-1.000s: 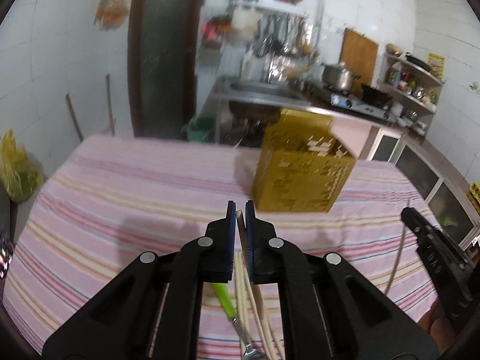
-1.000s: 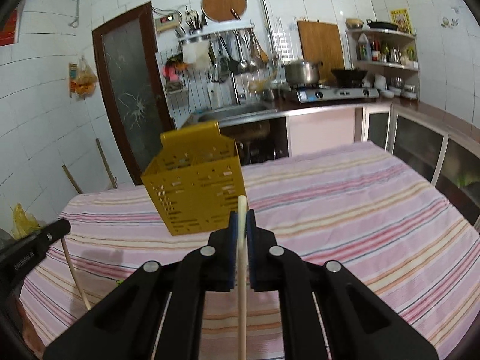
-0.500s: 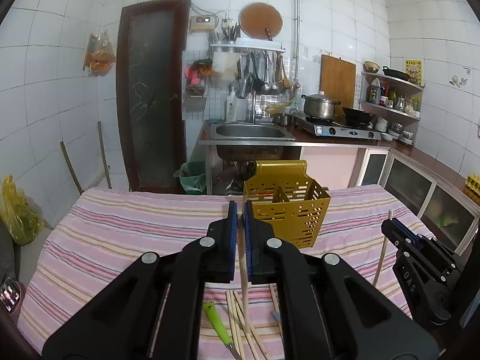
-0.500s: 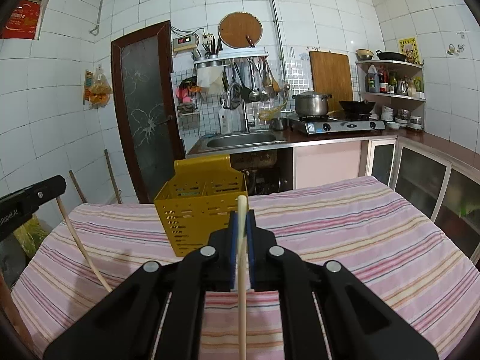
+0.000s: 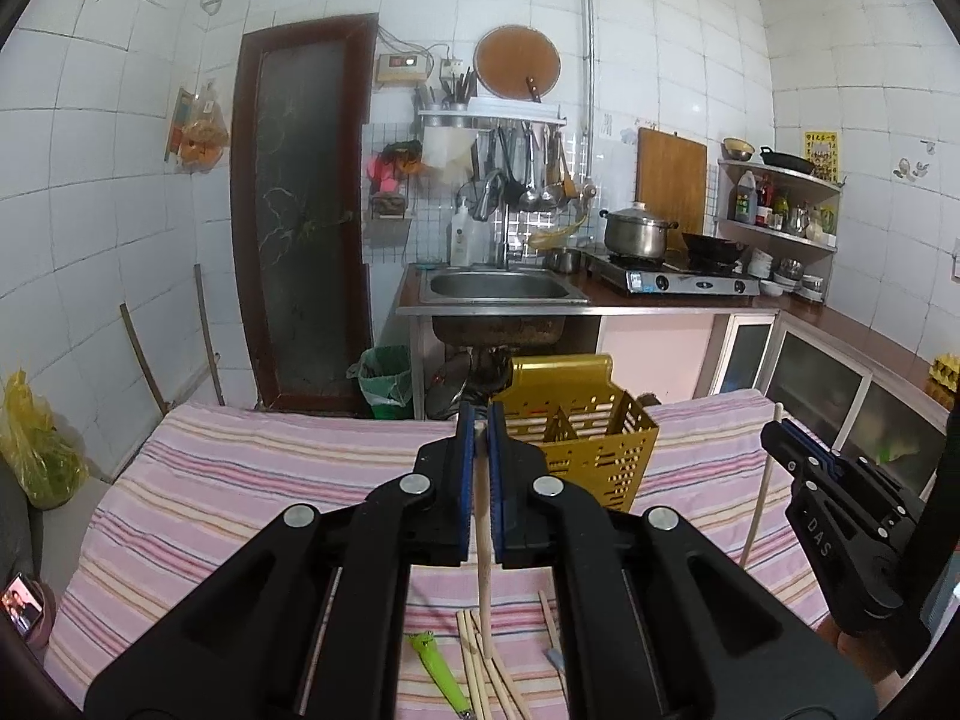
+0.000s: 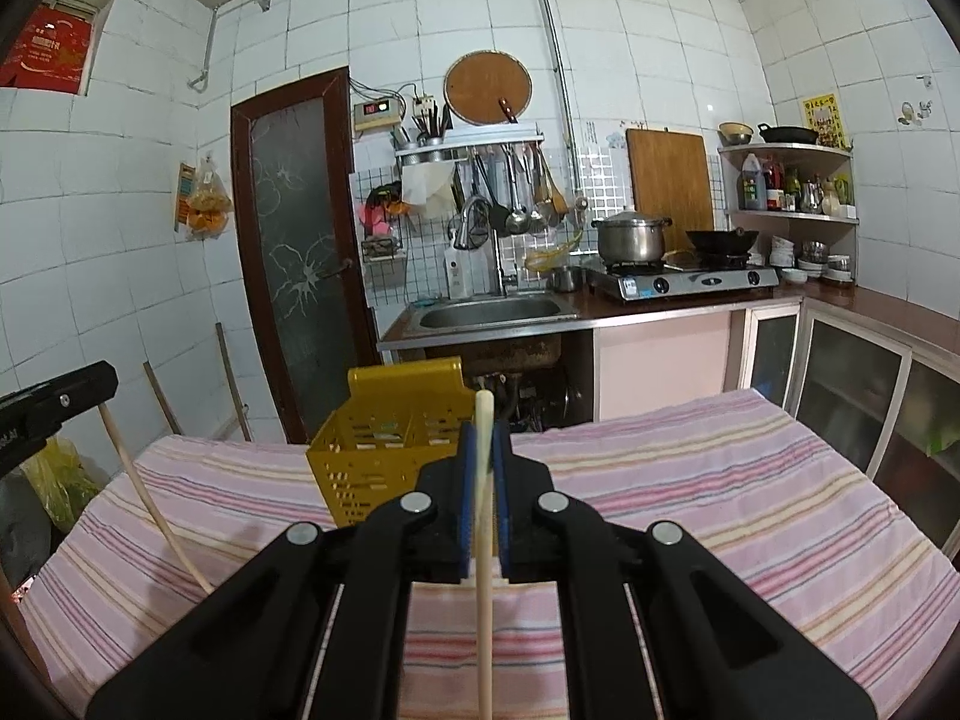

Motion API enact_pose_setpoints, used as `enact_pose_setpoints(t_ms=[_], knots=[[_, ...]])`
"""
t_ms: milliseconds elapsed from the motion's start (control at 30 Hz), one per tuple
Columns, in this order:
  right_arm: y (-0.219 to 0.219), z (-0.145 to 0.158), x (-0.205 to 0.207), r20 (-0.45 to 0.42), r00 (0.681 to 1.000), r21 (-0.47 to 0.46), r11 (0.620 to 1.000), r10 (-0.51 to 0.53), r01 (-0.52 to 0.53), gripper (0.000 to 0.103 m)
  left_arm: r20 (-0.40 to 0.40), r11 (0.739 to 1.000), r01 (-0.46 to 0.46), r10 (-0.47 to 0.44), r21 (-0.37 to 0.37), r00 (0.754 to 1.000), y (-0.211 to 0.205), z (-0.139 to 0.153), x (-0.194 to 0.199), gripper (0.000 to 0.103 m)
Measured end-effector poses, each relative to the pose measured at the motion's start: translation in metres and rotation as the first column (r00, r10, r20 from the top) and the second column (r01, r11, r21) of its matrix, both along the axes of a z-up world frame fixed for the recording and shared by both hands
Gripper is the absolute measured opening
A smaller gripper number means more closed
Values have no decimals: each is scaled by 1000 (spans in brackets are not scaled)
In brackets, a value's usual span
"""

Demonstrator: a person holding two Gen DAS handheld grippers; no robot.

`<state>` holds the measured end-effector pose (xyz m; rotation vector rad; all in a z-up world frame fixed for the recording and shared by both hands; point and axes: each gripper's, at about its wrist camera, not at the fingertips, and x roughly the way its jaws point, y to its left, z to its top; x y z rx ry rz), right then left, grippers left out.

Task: Organize utensils
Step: 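Carry the chopsticks into the yellow holder and open both tools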

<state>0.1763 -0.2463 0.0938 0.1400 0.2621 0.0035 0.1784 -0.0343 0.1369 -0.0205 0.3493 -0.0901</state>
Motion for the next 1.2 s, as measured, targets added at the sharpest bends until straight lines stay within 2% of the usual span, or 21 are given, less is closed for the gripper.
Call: enact_pose_setpoints(t_ms=[167,333,467,600,667,767,933,1067,1200], knots=[[-5,30,8,64,998,5,1000,4,-5,6,45,1000,9,-9,3,999,-1,28,3,3],[-12,82,32,167,986,26,1000,2,-7,6,120,1000,17,-14,-26,993,-1,74,19,3],[-9,110,62,226,974,22,1000,4,-9,6,165,999,16,-7,-50,986,-4,108,47,3],[1,124,99,266,964,6,1000,14,-16,6,168,998,19,-7,-68,986,-13,117,80,3],[5,121,119,277,961,-7,1000,17,-16,6,161,998,20,-10,-59,987,-20,112,99,3],[6,104,147,272,962,-13,1000,15,-12,6,116,999,17,-12,-46,993,-30,87,129,3],[3,53,178,209,977,-9,999,32,-31,6,71,999,-4,6,-33,997,-35,36,169,3],[3,24,187,139,989,-29,999,42,-38,6,-21,999,-22,22,-34,1000,-32,-1,194,3],[-1,25,184,87,995,-53,998,43,-38,7,-34,998,-43,41,-51,999,-22,1,189,4]])
